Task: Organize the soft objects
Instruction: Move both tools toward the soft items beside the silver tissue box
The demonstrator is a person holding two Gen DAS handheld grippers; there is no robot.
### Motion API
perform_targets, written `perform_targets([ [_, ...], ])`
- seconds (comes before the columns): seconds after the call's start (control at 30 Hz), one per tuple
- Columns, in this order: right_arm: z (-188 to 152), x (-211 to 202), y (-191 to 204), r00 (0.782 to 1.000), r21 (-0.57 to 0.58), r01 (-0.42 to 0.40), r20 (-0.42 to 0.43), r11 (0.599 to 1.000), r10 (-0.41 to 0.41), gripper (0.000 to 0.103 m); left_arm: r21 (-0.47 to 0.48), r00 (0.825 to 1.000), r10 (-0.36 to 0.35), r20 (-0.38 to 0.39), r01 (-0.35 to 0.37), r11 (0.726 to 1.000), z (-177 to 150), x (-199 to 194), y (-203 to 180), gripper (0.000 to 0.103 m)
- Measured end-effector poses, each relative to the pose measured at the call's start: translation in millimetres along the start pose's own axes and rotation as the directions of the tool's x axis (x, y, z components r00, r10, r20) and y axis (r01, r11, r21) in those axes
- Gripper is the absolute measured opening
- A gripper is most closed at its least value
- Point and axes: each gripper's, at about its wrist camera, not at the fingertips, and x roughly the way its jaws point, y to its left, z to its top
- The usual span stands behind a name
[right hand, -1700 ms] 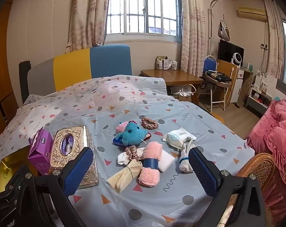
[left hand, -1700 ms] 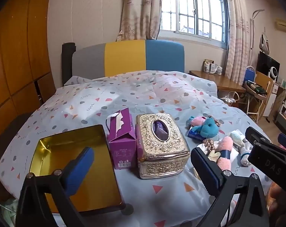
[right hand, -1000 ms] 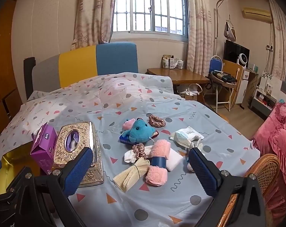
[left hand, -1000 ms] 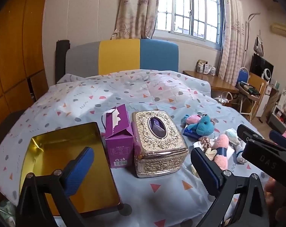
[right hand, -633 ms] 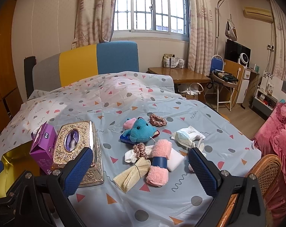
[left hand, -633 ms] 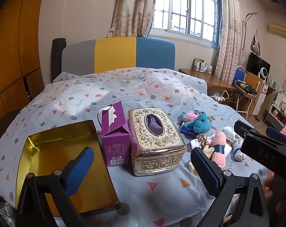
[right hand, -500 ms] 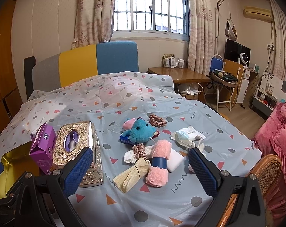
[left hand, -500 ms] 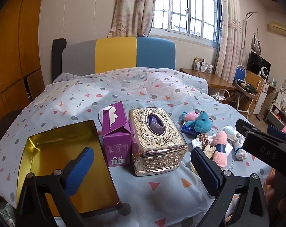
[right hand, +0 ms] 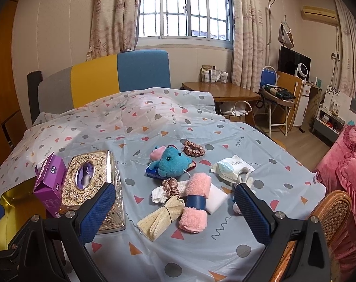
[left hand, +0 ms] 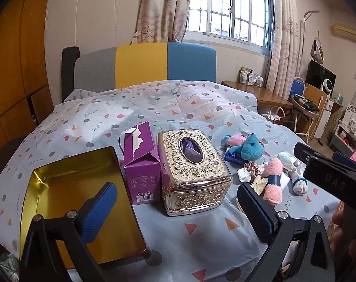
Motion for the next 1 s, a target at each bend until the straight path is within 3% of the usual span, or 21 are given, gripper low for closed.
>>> perform_targets([
  [1.0, 2.4, 7.7, -40.3, 0.998, 0.070, 0.057, -0.004, 0.996, -0.056, 0.103, 0.063, 0.999, -0.036, -0.039, 0.039, 0.997, -2.6, 6.1, -27.9, 0.103],
])
